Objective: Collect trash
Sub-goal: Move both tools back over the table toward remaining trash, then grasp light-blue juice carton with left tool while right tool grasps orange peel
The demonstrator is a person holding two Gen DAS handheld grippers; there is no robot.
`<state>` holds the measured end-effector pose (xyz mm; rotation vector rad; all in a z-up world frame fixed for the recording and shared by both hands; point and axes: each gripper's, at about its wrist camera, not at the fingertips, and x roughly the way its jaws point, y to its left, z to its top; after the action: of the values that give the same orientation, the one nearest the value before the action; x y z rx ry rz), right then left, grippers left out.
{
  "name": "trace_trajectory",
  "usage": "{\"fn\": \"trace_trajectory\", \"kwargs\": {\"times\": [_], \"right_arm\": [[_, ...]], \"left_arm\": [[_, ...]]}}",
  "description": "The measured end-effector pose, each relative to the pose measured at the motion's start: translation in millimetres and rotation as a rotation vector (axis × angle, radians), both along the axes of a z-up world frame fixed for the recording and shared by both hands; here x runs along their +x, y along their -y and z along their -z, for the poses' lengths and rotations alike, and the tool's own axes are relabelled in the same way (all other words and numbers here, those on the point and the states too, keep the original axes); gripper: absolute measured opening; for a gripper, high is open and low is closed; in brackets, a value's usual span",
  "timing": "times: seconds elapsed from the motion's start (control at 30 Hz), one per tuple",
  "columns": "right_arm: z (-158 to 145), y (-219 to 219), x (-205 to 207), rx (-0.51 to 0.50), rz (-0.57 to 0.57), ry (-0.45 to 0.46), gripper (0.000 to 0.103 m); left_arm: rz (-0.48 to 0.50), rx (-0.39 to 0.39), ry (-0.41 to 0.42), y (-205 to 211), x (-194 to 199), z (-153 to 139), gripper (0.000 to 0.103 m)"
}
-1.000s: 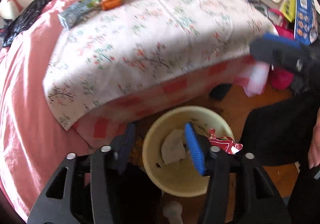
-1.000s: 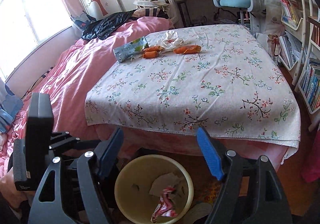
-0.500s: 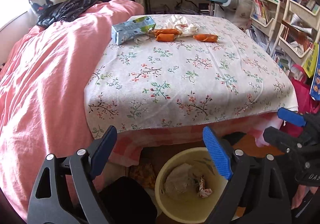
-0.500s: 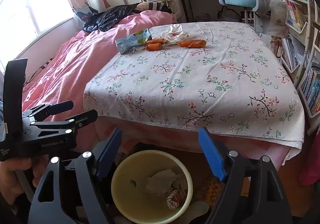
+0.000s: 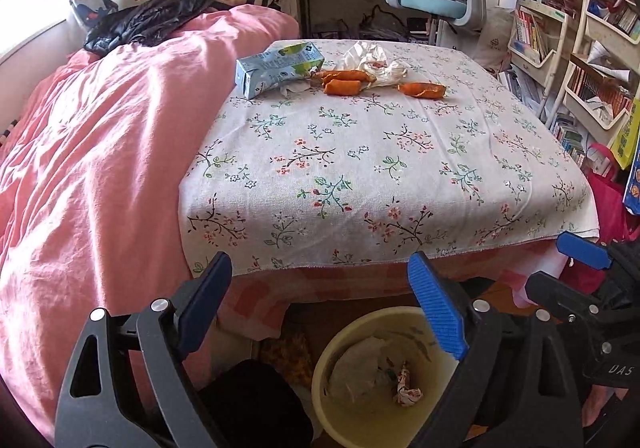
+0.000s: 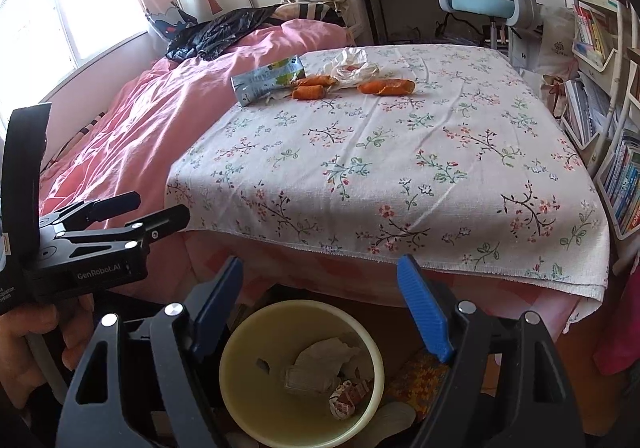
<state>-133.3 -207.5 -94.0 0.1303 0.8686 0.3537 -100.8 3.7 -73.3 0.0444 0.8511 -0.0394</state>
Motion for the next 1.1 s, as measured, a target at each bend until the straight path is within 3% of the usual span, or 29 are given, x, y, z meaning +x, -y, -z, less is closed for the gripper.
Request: {"fn": "trace_trajectory", "kwargs": {"times": [0.27,0.5,0.73,0.9,1.1], "right_arm": [[-9,-4,3,0.002,-0.013,0.025,0.077],[-46,-17,45,-0.113,-0.1,0.106,0.077],[-43,-9,120,-0.197,-0.14,0.112,0.078],[-27,-2,158,-0.169,-0.123,0.071,0.078],[-21,-7,192,-0.176,-0.146,0.078,0.078]], "left_arm": [[-0.084,-0.093,-0.002,-20,4,-2,0.087],[-0.061,-0.106,0.05,-25,25,-25,0.088],[-0.045,0.034,0.096,-36,87,-43,0.089],[0.097,0.256,0.107,-26,151,-47,0.089],[0.252,0.376,0.028,-18,226,-27,0.089]]}}
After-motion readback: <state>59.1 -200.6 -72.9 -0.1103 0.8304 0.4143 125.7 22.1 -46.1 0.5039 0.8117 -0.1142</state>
